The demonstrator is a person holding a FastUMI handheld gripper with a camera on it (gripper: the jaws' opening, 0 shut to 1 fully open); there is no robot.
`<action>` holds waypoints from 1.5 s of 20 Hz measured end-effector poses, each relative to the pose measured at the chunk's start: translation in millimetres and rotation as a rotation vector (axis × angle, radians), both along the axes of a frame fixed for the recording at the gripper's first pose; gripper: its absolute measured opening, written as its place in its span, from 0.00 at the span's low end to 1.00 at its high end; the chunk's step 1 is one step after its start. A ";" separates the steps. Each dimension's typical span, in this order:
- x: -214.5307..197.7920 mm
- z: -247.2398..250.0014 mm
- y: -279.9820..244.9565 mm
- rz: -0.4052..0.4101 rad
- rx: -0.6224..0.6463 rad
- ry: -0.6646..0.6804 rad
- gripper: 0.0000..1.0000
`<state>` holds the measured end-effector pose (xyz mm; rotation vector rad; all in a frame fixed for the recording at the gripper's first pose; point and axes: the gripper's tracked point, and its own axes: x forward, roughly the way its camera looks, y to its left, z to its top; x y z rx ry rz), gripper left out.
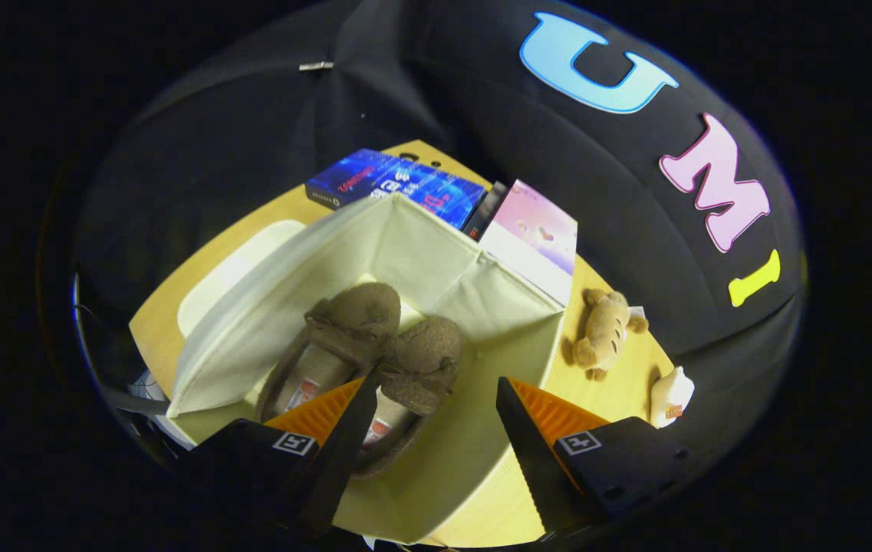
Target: Open the storage box then place both shoes into the box .Put the left shoe in first, then the right shoe, with the right side of both shoes facing outward in a uniform manner.
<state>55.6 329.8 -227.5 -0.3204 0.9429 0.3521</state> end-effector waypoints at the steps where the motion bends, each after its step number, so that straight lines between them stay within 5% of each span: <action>1: -1.7 11.6 -5.3 -0.008 0.030 -0.022 0.98; 9: -11.4 101.8 -64.3 -0.065 0.276 -0.295 0.98; 19: -68.4 179.8 -174.4 -0.058 0.429 -0.672 0.98; 24: -98.2 187.0 -227.5 -0.095 0.469 -0.748 0.98; 30: -99.3 155.6 -303.5 -0.259 0.434 -0.711 0.98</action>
